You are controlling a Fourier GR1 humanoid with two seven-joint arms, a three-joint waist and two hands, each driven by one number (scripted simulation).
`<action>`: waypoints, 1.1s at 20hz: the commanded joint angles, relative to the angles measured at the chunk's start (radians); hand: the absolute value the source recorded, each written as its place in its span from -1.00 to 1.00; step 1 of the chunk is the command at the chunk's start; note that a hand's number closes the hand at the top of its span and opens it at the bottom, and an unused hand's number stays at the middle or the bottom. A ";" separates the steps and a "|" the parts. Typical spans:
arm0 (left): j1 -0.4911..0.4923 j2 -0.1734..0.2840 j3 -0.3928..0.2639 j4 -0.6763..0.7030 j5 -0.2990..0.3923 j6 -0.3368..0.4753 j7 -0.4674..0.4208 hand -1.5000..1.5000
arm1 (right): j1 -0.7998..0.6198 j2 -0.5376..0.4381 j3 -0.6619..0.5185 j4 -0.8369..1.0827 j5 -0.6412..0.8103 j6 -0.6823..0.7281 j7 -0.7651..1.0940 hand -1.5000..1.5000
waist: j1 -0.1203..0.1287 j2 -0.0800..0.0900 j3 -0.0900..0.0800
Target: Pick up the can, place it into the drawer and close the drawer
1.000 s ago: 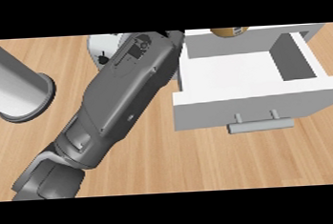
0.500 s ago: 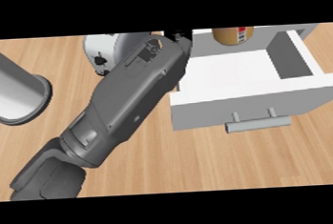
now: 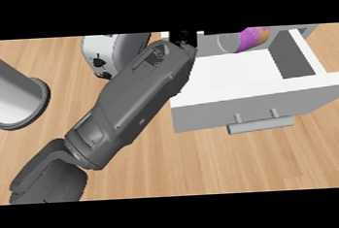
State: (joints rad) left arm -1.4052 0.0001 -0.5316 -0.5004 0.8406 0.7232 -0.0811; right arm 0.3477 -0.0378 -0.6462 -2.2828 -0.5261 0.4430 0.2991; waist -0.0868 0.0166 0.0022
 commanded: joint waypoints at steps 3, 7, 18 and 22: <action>-0.011 0.000 -0.034 0.044 0.053 0.037 -0.027 -1.00 | 0.000 0.026 0.011 -0.028 0.031 -0.011 0.002 -1.00 | -0.004 0.002 0.000; -0.027 0.000 -0.047 0.073 0.077 0.041 -0.029 -1.00 | -0.029 0.008 0.003 0.012 0.022 -0.008 -0.008 -1.00 | 0.000 0.002 0.000; 0.003 0.000 -0.066 0.040 0.155 0.049 -0.116 -1.00 | -0.068 -0.030 -0.018 -0.078 0.145 0.019 -0.074 -1.00 | 0.009 0.002 -0.001; 0.010 0.000 -0.061 0.026 0.183 0.045 -0.161 -1.00 | -0.107 -0.078 -0.006 -0.087 0.246 0.062 -0.139 -1.00 | 0.010 0.007 0.000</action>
State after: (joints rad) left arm -1.3948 0.0000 -0.6019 -0.4686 1.0000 0.7817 -0.2110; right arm 0.2723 -0.0930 -0.6604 -2.3392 -0.3981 0.4735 0.2173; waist -0.0868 0.0209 0.0016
